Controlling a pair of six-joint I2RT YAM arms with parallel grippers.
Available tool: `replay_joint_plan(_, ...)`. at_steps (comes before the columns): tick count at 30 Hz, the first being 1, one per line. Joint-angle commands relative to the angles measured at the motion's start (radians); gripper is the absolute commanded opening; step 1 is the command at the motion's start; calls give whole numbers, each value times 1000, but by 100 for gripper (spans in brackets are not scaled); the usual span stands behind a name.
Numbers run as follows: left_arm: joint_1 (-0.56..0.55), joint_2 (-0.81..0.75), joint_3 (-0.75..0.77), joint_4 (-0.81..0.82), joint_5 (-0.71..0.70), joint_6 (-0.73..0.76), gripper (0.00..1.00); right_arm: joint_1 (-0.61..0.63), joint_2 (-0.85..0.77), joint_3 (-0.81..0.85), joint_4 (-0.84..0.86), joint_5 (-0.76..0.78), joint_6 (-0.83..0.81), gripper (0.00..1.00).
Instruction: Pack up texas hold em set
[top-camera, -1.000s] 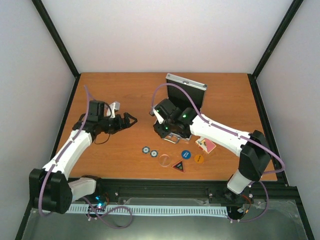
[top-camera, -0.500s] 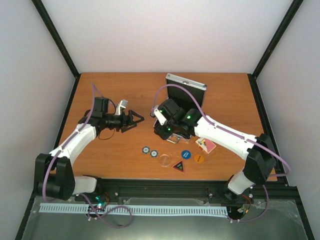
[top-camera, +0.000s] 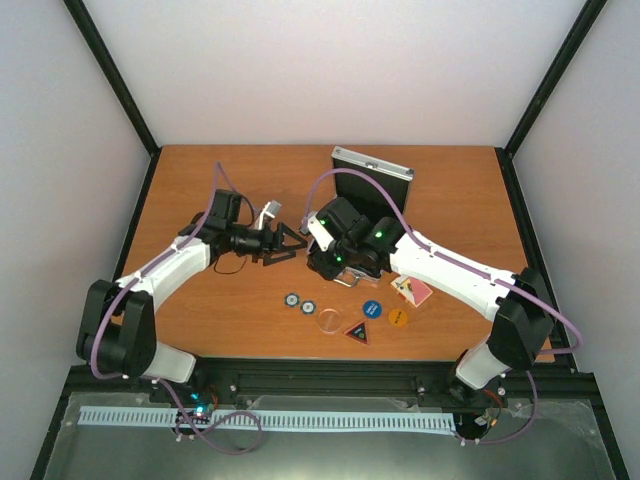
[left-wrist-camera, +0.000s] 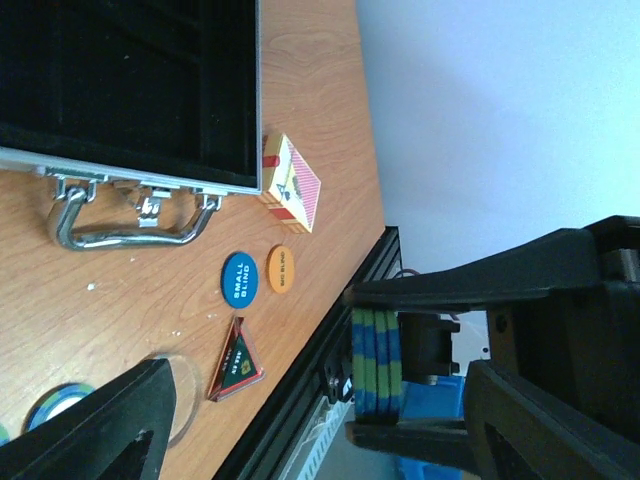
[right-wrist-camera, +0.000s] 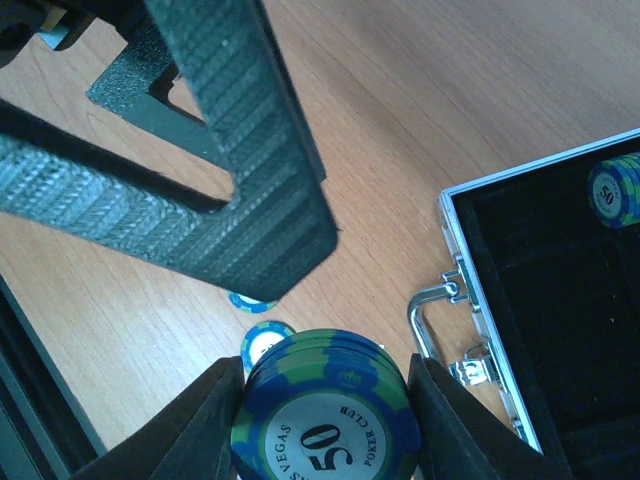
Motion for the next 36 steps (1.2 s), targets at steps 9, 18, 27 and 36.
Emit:
replay_joint_plan(9,-46,56,64,30,77,21,74,-6,-6,-6,13,-24,-13,8)
replay_joint_plan(18,-68,69,69,49,123,25,66,-6,5,2,14,-30,-20,8)
replay_joint_plan(27,-115,93,101,29,136,65,59,-6,15,8,11,-27,-29,8)
replay_joint_plan(36,-136,117,93,-12,143,109,53,-6,26,25,0,-19,-41,8)
